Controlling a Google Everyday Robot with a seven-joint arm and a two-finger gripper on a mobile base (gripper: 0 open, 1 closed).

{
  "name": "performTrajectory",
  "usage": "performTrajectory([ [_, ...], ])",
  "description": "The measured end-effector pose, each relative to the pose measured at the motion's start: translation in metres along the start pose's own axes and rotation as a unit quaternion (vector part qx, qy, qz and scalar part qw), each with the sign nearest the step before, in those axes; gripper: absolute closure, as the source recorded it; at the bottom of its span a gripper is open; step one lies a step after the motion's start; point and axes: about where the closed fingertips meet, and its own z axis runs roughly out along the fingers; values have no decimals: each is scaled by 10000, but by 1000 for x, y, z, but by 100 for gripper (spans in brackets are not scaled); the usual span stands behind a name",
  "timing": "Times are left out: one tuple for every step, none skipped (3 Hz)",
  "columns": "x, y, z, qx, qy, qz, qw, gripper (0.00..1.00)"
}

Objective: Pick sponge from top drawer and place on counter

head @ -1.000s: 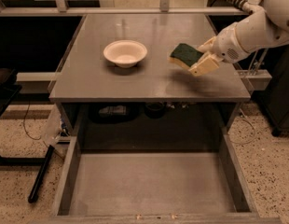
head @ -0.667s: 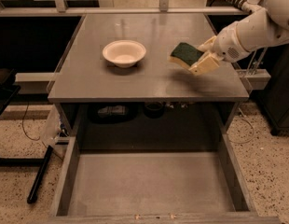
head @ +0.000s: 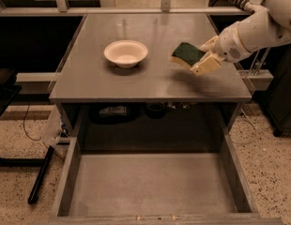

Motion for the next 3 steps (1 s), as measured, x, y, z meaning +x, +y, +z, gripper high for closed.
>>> performTrajectory([
  [0, 0, 0, 0, 0, 0, 10000, 12],
  [0, 0, 0, -1, 0, 0, 10000, 0],
  [0, 0, 0, -1, 0, 0, 10000, 0],
])
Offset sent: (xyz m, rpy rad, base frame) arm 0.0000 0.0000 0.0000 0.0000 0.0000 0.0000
